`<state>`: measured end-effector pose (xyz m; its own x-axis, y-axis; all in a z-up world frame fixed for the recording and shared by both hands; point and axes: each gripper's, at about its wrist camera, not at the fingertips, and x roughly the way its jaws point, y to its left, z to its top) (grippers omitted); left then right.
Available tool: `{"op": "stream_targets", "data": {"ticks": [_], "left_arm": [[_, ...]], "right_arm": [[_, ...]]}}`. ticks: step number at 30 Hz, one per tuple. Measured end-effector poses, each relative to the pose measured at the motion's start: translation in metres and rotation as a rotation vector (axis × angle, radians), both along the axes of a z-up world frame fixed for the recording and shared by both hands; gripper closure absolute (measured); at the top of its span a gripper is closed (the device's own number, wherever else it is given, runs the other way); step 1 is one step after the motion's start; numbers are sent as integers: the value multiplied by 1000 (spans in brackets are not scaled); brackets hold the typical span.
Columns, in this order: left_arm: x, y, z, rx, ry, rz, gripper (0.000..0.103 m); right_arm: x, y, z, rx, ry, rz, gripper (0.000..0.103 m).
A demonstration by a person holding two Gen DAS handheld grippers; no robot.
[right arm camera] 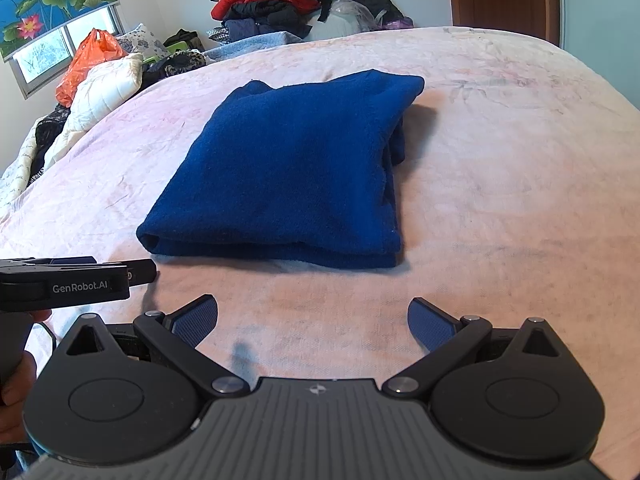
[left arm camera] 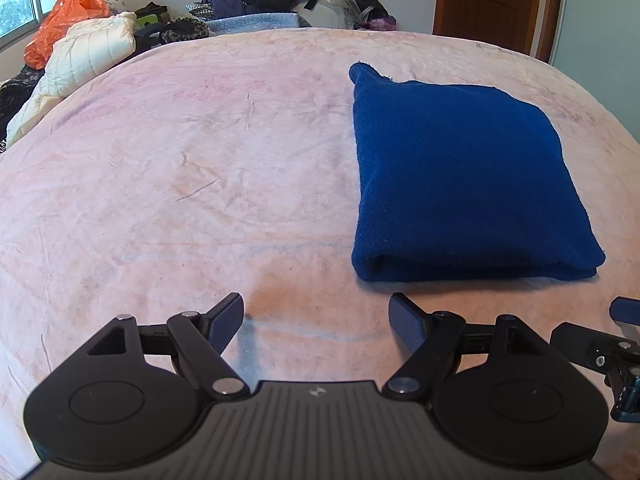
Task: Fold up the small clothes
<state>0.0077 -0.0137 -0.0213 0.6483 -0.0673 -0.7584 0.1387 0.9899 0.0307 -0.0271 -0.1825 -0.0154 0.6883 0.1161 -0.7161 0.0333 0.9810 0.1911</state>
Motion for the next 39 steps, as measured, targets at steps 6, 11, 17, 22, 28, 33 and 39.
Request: {"op": "stream_targets", "data": {"ticks": [6, 11, 17, 22, 28, 33, 39], "left_arm": [[0, 0, 0, 0, 1, 1, 23], [0, 0, 0, 0, 1, 0, 23], [0, 0, 0, -1, 1, 1, 23], [0, 0, -1, -1, 2, 1, 23], [0, 0, -1, -1, 3, 1, 23], [0, 0, -1, -1, 2, 1, 23], [0, 0, -1, -1, 2, 1, 23]], "right_arm": [[-1, 1, 1, -6, -5, 3, 1], [0, -3, 1, 3, -3, -5, 1], [-1, 1, 2, -6, -10, 16, 1], [-2, -1, 2, 1, -10, 7, 1], [-2, 1, 2, -2, -8, 15, 1], [-2, 1, 2, 0, -8, 11, 1], [-1, 1, 2, 1, -7, 11, 1]]}}
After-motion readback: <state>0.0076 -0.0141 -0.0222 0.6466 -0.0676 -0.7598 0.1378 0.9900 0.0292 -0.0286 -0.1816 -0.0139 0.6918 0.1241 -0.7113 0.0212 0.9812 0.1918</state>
